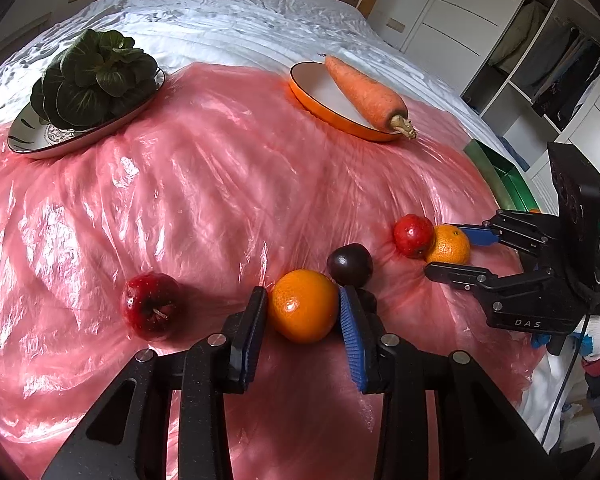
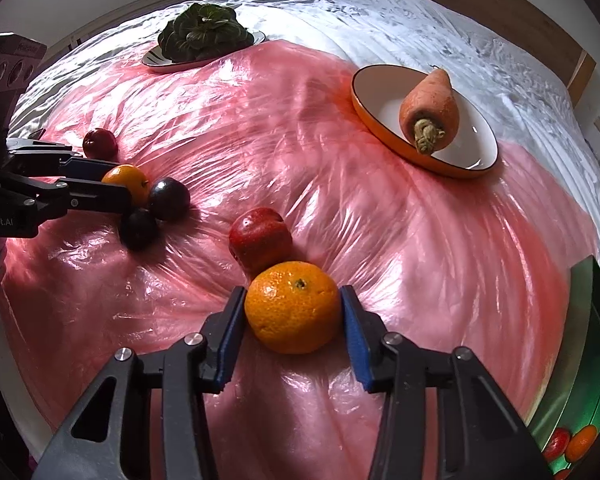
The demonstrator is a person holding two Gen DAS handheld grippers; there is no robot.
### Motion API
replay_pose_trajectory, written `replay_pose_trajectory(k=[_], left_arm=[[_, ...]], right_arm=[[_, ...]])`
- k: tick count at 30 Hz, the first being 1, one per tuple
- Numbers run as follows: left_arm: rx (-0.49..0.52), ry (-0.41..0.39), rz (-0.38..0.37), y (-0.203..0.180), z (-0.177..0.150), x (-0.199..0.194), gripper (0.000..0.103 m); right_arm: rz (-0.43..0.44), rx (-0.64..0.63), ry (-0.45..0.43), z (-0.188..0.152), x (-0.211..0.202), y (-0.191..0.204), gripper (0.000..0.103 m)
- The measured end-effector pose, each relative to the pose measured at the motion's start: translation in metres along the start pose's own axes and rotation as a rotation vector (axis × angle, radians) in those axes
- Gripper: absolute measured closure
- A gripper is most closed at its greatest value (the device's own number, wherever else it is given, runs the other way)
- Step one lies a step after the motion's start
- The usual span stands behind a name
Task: Organize fruits
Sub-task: 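Lift and carry both held oranges toward the green tray with both grippers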
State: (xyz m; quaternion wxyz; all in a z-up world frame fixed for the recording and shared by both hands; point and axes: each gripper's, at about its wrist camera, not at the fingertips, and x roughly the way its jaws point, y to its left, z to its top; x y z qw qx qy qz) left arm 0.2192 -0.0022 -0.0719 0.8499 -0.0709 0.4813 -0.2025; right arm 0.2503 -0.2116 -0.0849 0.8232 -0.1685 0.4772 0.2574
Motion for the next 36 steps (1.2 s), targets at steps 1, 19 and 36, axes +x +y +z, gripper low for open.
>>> replay_pose_trajectory(k=[1, 19, 36], left_arm=[[-0.002, -0.003, 0.0, 0.0, 0.0, -0.001, 0.072], [-0.072, -0.039, -0.047, 0.003, 0.005, -0.019, 0.072], [-0.128, -0.059, -0.092, 0.002, 0.011, -0.03, 0.072]], right_arm=[[0.0, 0.0, 0.0, 0.0, 0.0, 0.0, 0.0], [0.171, 0.287, -0.146, -0.017, -0.023, -0.036, 0.0], [0.16, 0.378, -0.216, -0.043, -0.063, -0.048, 0.0]])
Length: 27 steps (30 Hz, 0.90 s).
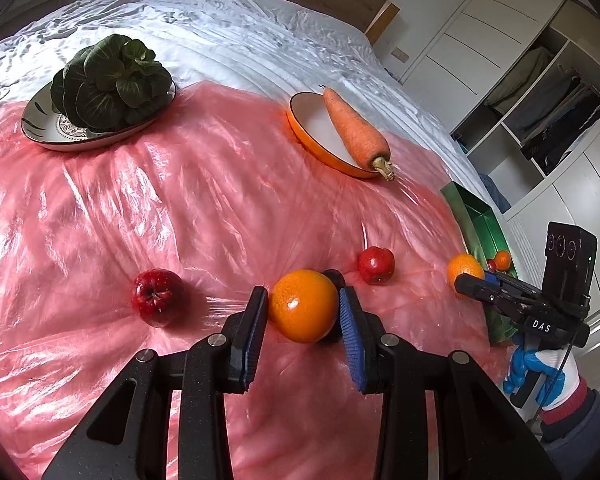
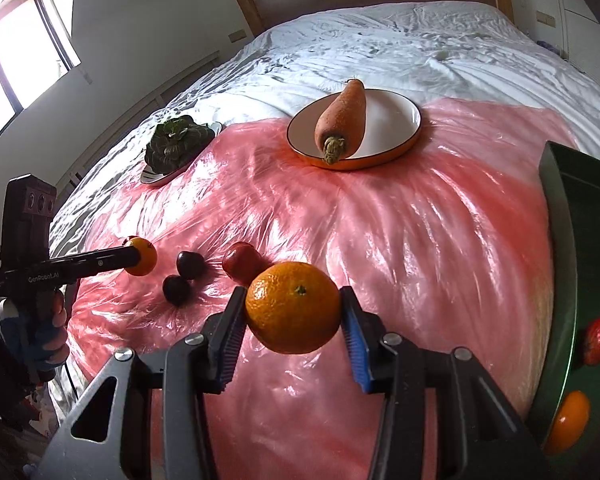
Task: Organize fruits
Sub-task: 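Lift and carry both held oranges toward the green tray with both grippers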
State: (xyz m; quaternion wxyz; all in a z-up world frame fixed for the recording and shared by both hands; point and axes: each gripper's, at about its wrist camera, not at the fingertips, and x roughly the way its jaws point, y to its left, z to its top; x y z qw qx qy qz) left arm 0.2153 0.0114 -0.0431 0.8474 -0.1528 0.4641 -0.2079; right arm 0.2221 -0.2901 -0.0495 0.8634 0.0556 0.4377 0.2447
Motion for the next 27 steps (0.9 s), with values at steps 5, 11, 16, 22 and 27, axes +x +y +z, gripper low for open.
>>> replay_pose_trajectory(k=[5, 11, 16, 22, 27], left_arm=[[-0.036, -0.003, -0.034, 0.002, 0.001, -0.005, 0.072], [-0.031, -0.004, -0.035, 0.002, -0.004, -0.008, 0.072], [-0.007, -0.007, -0.028, 0.0, -0.01, -0.008, 0.072], [0.026, 0.008, -0.012, 0.003, -0.027, -0.014, 0.072], [0.035, 0.014, -0.006, 0.006, -0.04, -0.023, 0.072]], right_arm=[[-0.008, 0.005, 0.0, -0.01, -0.012, 0.003, 0.0], [-0.026, 0.018, 0.008, -0.025, -0.024, 0.005, 0.0], [-0.037, 0.024, 0.018, -0.037, -0.03, 0.007, 0.0], [-0.047, 0.016, 0.032, -0.046, -0.034, 0.012, 0.0], [-0.047, 0.018, 0.033, -0.05, -0.035, 0.017, 0.0]])
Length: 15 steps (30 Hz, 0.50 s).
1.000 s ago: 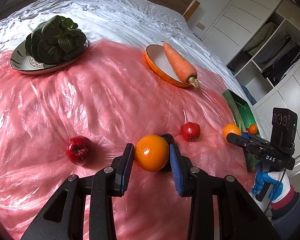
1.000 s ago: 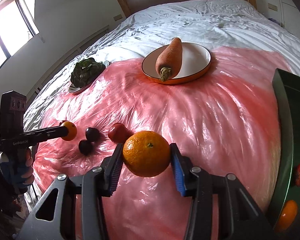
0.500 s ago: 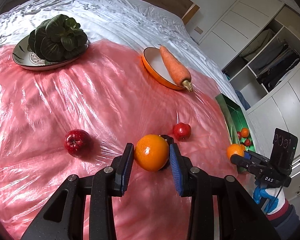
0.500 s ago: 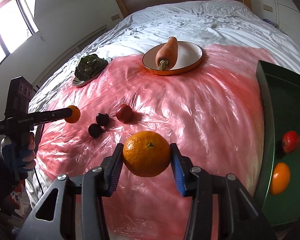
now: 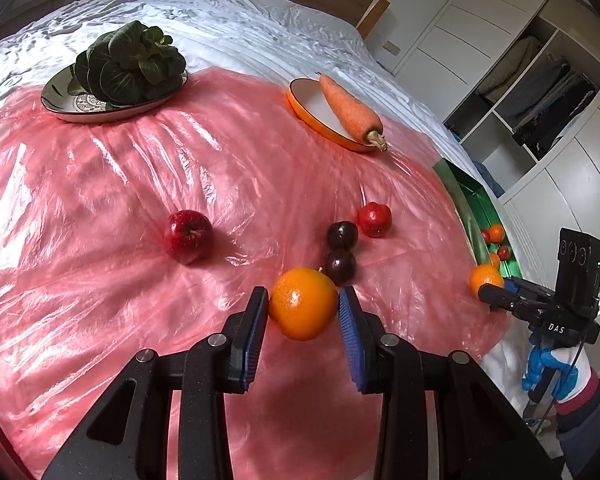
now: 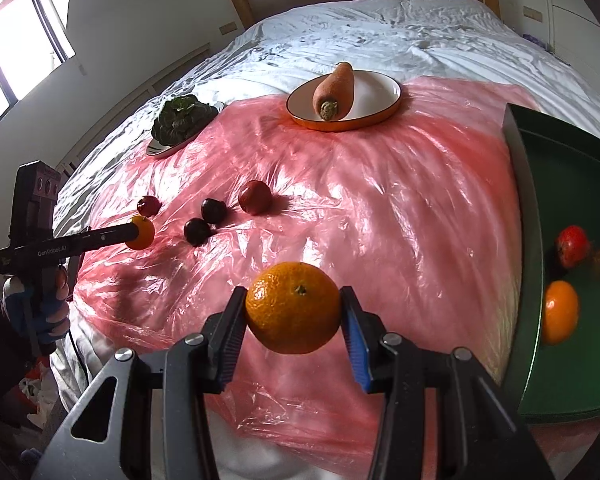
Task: Organize fruits
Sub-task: 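Lift and carry both held oranges toward the green tray with both grippers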
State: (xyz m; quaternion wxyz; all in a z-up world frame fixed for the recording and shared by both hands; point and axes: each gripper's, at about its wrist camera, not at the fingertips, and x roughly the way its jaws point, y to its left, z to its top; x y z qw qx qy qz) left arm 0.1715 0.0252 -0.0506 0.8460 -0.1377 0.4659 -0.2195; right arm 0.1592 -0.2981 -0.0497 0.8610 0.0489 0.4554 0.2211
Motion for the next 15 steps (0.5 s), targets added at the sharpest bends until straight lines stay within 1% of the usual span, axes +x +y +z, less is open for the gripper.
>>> replay_pose_trajectory(k=[11, 15], left_arm=[[0.02, -0.006, 0.001, -0.009, -0.022, -0.026, 0.072], [0.022, -0.006, 0.001, -0.014, -0.03, -0.035, 0.072]], right_arm=[[0.014, -0.008, 0.016, -0.021, -0.009, 0.027, 0.0], [0.025, 0.002, 0.02, -0.035, -0.015, 0.037, 0.0]])
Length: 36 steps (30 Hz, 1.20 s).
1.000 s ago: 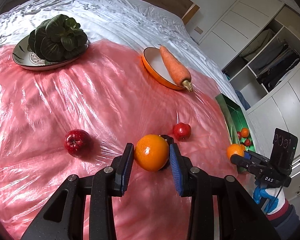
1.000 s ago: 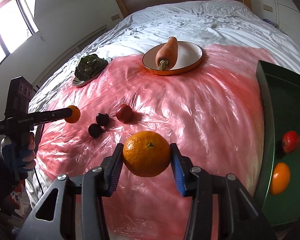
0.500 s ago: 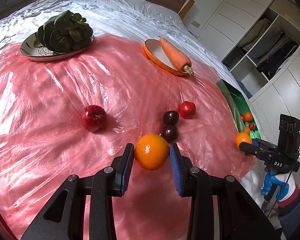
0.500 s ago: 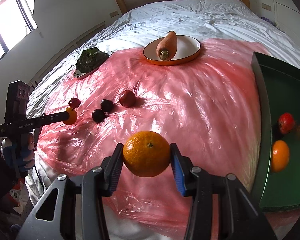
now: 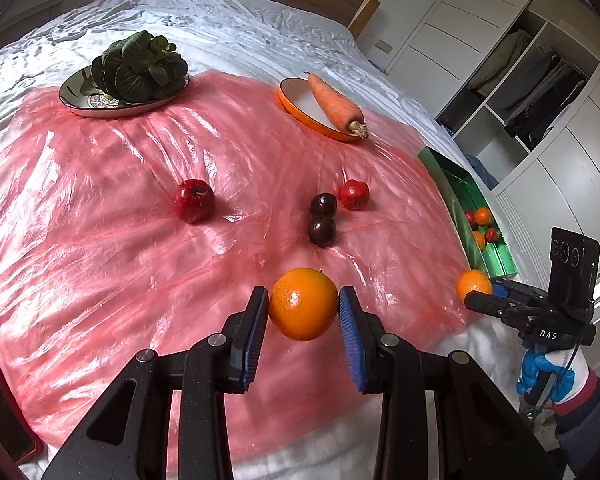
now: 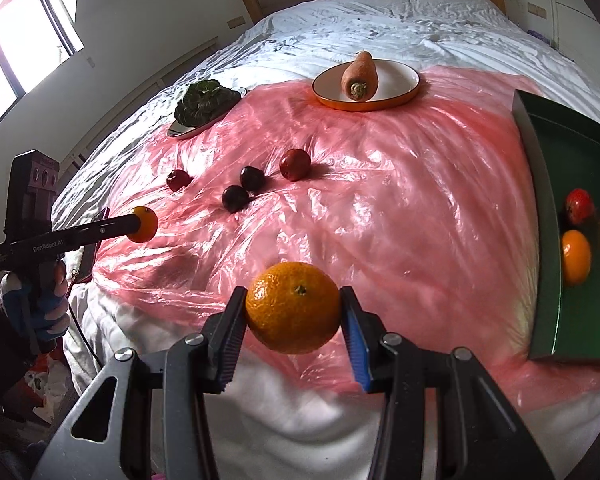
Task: Organize fruits
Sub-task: 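Lift and carry both held oranges toward the green tray with both grippers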
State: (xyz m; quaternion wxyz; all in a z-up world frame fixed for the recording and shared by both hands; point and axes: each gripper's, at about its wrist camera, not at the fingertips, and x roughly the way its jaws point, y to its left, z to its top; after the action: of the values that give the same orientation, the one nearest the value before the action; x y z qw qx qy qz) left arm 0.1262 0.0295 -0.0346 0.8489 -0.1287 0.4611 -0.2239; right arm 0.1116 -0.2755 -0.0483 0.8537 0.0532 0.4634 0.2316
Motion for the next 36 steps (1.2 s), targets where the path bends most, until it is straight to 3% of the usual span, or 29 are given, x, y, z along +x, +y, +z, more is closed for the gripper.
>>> replay_pose_trajectory(k=[15, 23, 36], left_arm=[[0.04, 0.024, -0.007, -0.042, -0.024, -0.013, 0.072], [0.096, 0.074, -0.028, -0.087, -0.033, 0.006, 0.072], [0.23, 0.166, -0.123, -0.184, -0.037, 0.054, 0.072]], right_arm=[[0.012, 0.035, -0.014, -0.038, -0.026, 0.0, 0.0], [-0.021, 0.086, -0.036, -0.061, -0.052, -0.029, 0.0], [-0.104, 0.189, -0.117, -0.089, -0.109, -0.093, 0.0]])
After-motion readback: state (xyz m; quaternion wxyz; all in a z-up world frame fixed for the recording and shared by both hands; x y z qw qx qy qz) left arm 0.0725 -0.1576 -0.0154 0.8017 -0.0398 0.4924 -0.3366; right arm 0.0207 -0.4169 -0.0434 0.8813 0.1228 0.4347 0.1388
